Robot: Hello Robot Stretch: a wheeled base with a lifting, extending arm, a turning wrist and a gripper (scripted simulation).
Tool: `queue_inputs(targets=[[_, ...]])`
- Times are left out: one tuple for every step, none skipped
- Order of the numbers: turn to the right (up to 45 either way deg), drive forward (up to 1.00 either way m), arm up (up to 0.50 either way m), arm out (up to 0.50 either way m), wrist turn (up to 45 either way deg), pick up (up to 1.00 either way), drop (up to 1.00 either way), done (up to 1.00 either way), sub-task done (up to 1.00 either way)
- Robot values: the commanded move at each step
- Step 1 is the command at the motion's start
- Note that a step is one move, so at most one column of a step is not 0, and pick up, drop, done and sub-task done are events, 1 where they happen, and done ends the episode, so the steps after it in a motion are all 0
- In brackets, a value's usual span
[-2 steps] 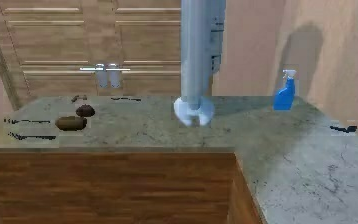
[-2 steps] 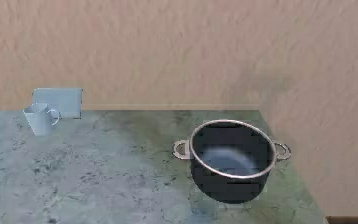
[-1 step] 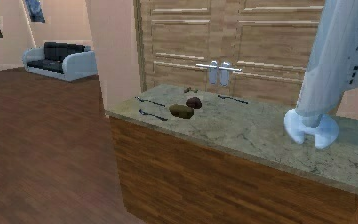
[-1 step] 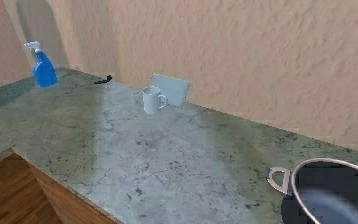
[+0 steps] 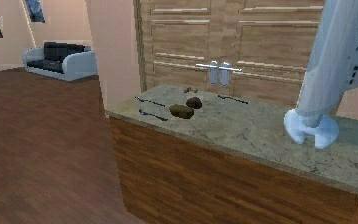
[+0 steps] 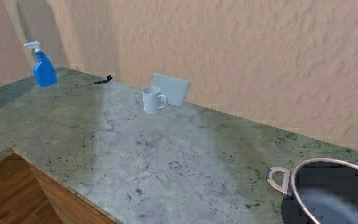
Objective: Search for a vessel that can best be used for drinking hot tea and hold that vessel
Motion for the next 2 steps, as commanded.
queue_inputs(targets=[[0.0, 0.0, 0.38, 0.0, 0.0, 0.0, 0.0, 0.0, 0.0], [0.0, 0.0, 0.0, 0.48, 0.0, 0.0, 0.0, 0.0, 0.0]])
